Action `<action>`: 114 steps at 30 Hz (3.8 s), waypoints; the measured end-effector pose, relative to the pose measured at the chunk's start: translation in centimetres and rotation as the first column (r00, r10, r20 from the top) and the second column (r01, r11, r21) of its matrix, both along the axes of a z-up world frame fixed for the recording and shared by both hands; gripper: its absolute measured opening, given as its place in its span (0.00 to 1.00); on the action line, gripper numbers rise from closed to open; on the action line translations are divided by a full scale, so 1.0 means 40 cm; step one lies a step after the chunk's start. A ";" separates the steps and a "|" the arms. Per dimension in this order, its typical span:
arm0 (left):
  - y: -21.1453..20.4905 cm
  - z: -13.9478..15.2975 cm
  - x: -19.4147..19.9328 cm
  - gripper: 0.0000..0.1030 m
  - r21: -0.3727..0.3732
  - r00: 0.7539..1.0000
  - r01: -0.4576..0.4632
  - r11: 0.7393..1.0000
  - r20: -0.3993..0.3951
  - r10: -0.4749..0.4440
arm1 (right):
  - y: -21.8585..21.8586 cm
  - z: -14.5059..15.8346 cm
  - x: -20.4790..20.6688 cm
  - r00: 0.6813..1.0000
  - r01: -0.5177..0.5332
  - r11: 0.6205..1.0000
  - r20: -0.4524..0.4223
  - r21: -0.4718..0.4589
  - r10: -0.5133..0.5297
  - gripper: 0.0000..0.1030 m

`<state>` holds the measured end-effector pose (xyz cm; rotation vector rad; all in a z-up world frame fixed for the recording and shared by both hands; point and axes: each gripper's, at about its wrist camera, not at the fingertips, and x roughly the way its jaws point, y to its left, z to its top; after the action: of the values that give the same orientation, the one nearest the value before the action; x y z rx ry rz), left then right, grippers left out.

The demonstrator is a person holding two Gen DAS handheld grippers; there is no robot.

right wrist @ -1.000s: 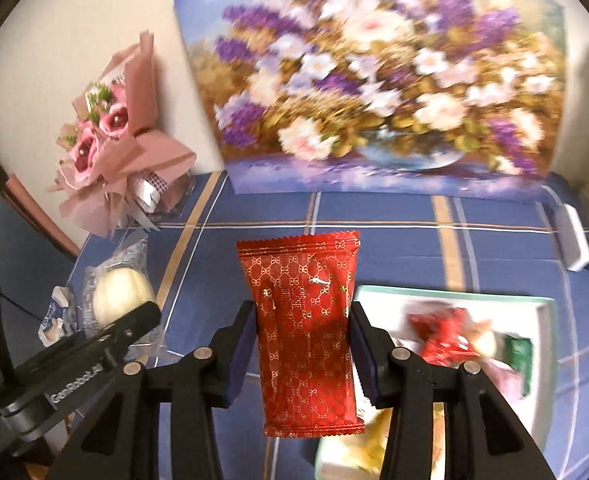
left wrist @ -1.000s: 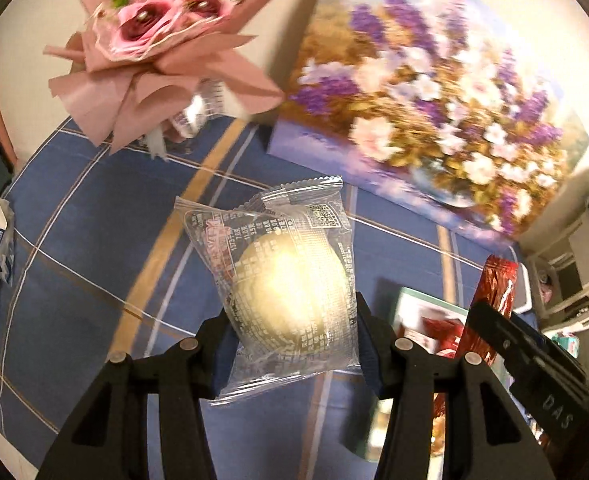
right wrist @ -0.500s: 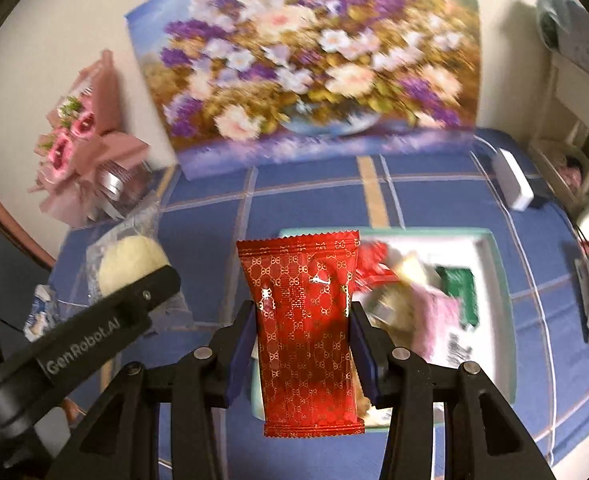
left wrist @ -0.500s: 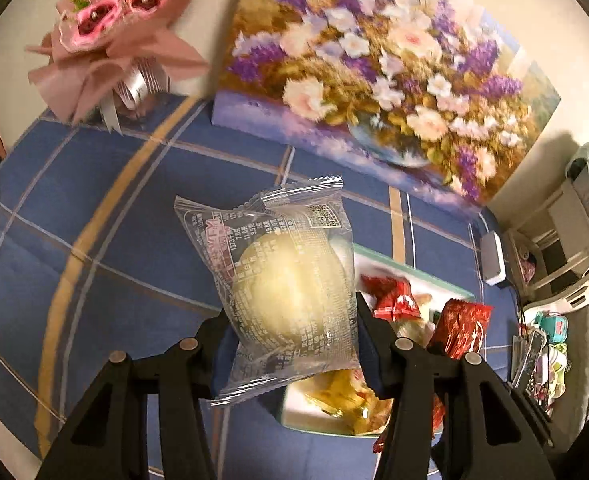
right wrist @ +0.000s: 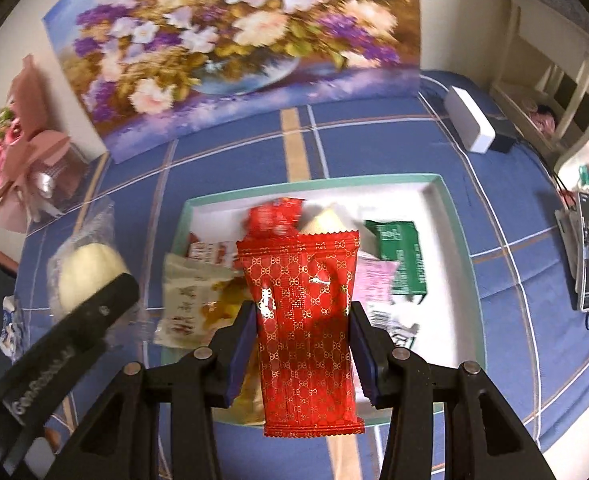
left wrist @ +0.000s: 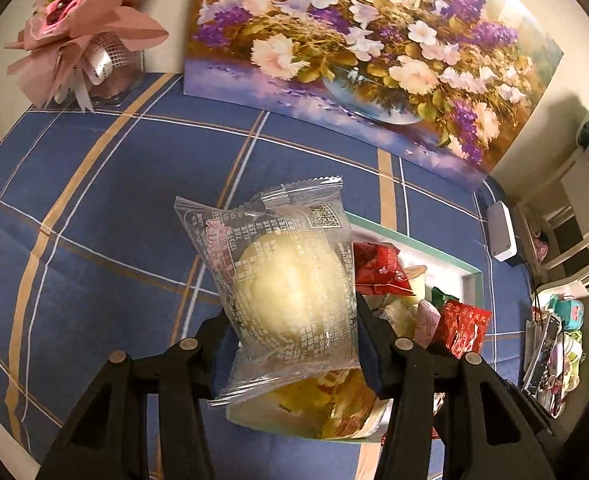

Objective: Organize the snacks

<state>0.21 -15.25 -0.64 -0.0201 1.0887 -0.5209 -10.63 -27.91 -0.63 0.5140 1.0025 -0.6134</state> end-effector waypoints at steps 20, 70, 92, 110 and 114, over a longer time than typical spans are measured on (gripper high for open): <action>-0.106 -0.095 -0.009 0.52 0.109 0.997 0.064 0.992 -0.045 -0.059 | -0.132 -0.076 -0.035 0.997 0.069 0.990 0.008 0.125 -0.071 0.47; 0.000 -0.047 0.044 0.89 0.212 1.000 0.004 0.977 0.015 -0.007 | -0.081 -0.053 0.002 0.998 0.028 0.999 -0.049 0.043 -0.026 0.83; 0.095 -0.003 0.066 0.99 0.265 0.987 -0.121 0.957 0.135 0.088 | 0.041 -0.003 0.032 0.999 -0.052 0.996 -0.001 -0.067 0.052 1.00; 0.237 0.000 -0.053 0.99 0.355 0.988 -0.126 0.926 0.131 0.084 | 0.194 0.021 -0.086 0.998 -0.055 0.987 0.010 -0.153 0.057 1.00; 0.272 -0.006 -0.074 0.99 0.342 0.990 -0.113 0.933 0.118 0.077 | 0.217 0.000 -0.114 0.999 -0.042 0.989 0.008 -0.140 0.044 1.00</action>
<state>-2.76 -4.37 -0.89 0.2613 1.0605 -0.2336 -15.19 -19.22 -0.61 0.3712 0.9499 -0.6367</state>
